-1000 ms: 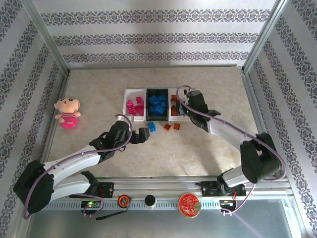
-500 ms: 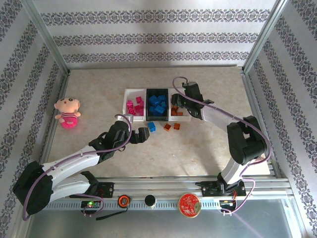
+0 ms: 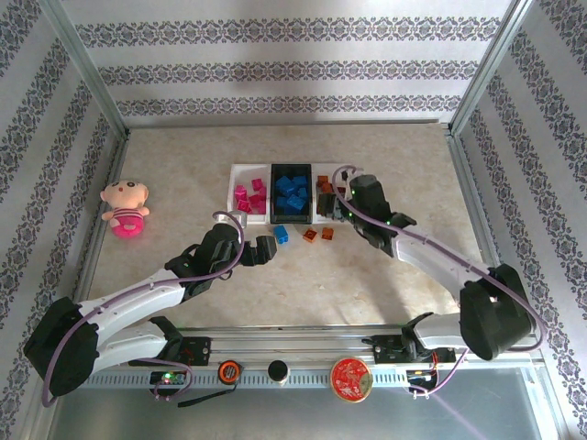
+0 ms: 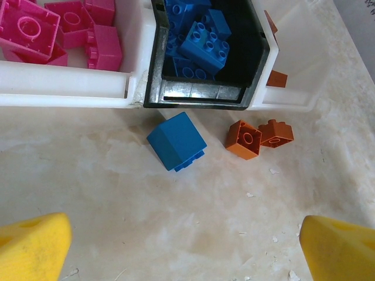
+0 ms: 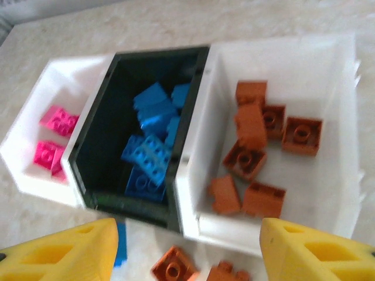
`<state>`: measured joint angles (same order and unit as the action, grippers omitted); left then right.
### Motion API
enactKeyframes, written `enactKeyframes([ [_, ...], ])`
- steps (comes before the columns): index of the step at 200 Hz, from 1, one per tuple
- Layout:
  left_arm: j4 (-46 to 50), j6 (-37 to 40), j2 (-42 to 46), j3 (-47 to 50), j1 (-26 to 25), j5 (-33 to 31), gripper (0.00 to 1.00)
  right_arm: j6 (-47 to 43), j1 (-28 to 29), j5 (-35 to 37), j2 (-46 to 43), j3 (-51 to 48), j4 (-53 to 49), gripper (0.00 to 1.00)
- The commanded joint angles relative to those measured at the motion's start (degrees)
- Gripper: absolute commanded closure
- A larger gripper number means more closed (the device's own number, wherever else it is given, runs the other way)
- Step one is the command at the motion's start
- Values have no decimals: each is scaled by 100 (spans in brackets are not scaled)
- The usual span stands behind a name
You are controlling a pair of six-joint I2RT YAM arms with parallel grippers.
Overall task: Sort the legos into containers by color
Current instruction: Pick up the lego from the center of the table.
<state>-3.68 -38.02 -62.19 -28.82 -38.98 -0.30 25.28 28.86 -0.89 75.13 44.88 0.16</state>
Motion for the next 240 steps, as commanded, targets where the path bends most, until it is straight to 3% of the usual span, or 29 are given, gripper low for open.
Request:
enactKeyframes([
  [1, 35, -98, -3, 82, 40, -69, 0, 156, 240, 106, -273, -441, -9, 34],
  [33, 6, -119, -11, 98, 40, -71, 0, 274, 410, 199, -288, -867, 15, 34],
  [96, -45, -202, -56, 150, 39, -33, 0, 414, 368, 150, 680, -773, 384, 32],
  [146, -29, -215, -36, 186, 35, -6, 0, 475, 271, 183, 1403, -516, 464, 38],
  [205, -102, -223, -70, 228, 40, 9, 0, 509, 158, 253, 1638, -467, 734, 43],
  [240, -115, -206, -93, 234, 37, -2, 0, 483, 60, 214, 1836, -368, 728, 51],
])
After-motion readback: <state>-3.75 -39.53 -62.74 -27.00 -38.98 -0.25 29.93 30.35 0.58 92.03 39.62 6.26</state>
